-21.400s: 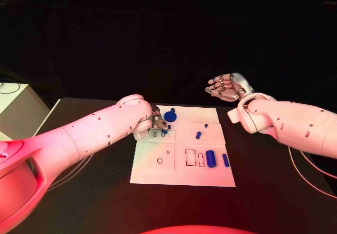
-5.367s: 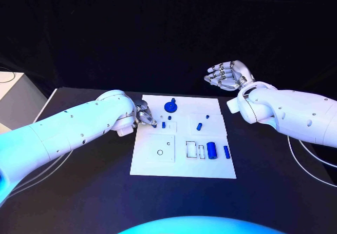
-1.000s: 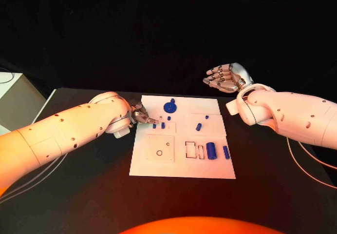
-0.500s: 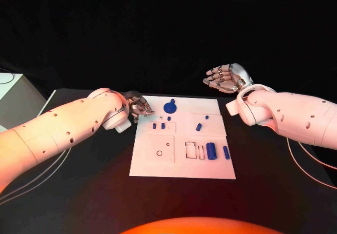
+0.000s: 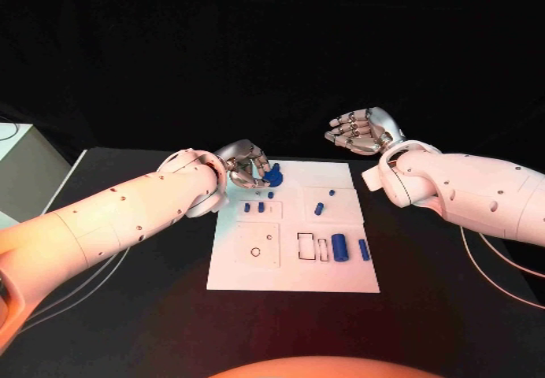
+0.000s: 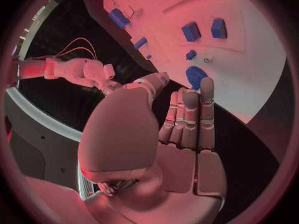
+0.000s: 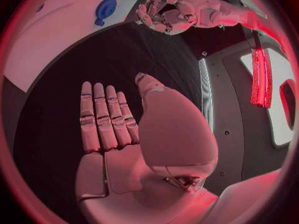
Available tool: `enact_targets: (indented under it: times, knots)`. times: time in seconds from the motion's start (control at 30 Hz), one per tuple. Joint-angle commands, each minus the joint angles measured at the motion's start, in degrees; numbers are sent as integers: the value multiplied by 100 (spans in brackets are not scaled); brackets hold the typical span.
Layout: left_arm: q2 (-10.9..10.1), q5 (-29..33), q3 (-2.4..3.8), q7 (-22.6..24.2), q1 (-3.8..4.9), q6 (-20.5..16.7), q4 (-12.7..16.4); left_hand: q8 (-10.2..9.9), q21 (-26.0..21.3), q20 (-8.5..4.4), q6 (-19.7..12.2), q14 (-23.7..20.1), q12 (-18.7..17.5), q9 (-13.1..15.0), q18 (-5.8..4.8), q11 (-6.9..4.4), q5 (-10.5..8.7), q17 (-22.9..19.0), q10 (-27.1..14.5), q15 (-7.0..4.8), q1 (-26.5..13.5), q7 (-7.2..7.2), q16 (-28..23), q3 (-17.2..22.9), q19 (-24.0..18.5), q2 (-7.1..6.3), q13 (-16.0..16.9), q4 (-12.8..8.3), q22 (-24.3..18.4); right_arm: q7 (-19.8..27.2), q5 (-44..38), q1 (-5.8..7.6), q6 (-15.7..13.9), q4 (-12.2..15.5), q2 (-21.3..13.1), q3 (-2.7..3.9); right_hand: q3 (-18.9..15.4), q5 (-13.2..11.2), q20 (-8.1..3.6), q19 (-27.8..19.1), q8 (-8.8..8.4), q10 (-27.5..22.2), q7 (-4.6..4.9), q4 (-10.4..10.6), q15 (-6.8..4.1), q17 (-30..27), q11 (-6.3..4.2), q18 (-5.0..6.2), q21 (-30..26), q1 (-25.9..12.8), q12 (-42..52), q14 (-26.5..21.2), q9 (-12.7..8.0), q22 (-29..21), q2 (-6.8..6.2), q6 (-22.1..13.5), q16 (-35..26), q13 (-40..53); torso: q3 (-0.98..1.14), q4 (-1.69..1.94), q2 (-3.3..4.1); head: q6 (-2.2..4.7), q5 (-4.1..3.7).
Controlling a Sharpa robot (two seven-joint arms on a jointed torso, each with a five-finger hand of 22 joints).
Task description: Assemble the parts on the task board
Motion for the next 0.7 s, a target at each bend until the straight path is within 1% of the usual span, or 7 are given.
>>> enact_targets:
  times: [0.03, 0.13, 0.23, 0.37, 0.5, 0.57, 0.7]
  knots:
    - [89, -931, -49, 414, -1, -273, -76, -46, -37, -19, 92, 32, -134, -89, 69, -23, 10, -88, -16, -15, 62, -31, 28, -64, 52, -13, -131, -54, -22, 42, -72, -1, 30, 16, 1, 2, 0, 26, 3, -35, -21, 18, 164, -48, -16, -5, 7, 39, 0, 24, -19, -32, -8, -4, 34, 26, -19, -2, -1, -30, 33, 32, -1]
    - [204, -1183, -113, 393, -2, -266, -212, -123, -43, -29, 178, -62, -369, -236, 68, -26, 32, -296, -38, -23, 144, -114, 2, -48, 63, -17, -342, -141, -25, 42, -82, -1, 27, 23, 5, 2, 9, 25, 3, -35, -24, 19, 162, -63, -17, -11, 6, 40, 1, 48, -21, -29, -8, -3, 33, 27, -18, -2, -3, -35, 48, 46, 1]
    - [280, -1304, -138, 353, -4, -207, -311, -158, -27, -28, 219, -39, -445, -293, 66, -22, 33, -319, -44, -20, 134, -129, 49, -62, 78, -16, -414, -158, -15, 41, -89, 0, 26, 31, 9, 3, 9, 25, 3, -35, -24, 19, 162, -63, -17, -11, 6, 40, 1, 48, -21, -29, -8, -3, 33, 27, -18, -2, -3, -46, 66, 61, 5]
    - [350, -1412, -153, 269, -5, -43, -392, -214, 9, -17, 314, 89, -540, -384, 65, -12, 21, -225, -20, -8, 76, -128, 217, -138, 108, -15, -517, -161, 7, 40, -96, 0, 26, 38, 15, 3, 14, 25, 2, -35, -25, 20, 162, -71, -18, -13, 6, 40, 2, 62, -21, -28, -8, -3, 32, 28, -17, -2, 2, -59, 83, 70, 15]
    - [429, -1493, -162, 156, -5, 109, -483, -284, 72, -6, 419, 310, -591, -479, 66, 0, 18, 7, 74, 5, 49, -123, 469, -190, 157, -3, -598, -154, 43, 39, -100, 2, 24, 42, 25, 3, 14, 25, 2, -35, -25, 20, 162, -71, -18, -13, 6, 40, 2, 62, -21, -28, -8, -3, 32, 28, -17, -2, 6, -70, 95, 80, 20]
    - [467, -1527, -165, 106, -6, 166, -531, -297, 86, -2, 444, 332, -605, -497, 65, 9, 18, 23, 87, 11, 46, -117, 507, -198, 165, 0, -616, -151, 52, 38, -102, 2, 24, 43, 30, 3, 14, 25, 2, -35, -25, 20, 162, -71, -18, -13, 6, 40, 2, 62, -21, -28, -8, -3, 32, 28, -17, -2, 3, -70, 95, 81, 12]
    - [533, -1568, -170, 14, -9, 294, -619, -318, 115, 5, 507, 381, -626, -531, 65, 15, 22, 68, 124, 19, 42, -104, 584, -203, 181, 8, -648, -144, 69, 38, -104, 4, 22, 46, 38, 3, 14, 25, 2, -35, -25, 20, 162, -71, -18, -13, 6, 40, 2, 62, -21, -28, -8, -3, 32, 28, -17, -2, 9, -86, 112, 85, 14]
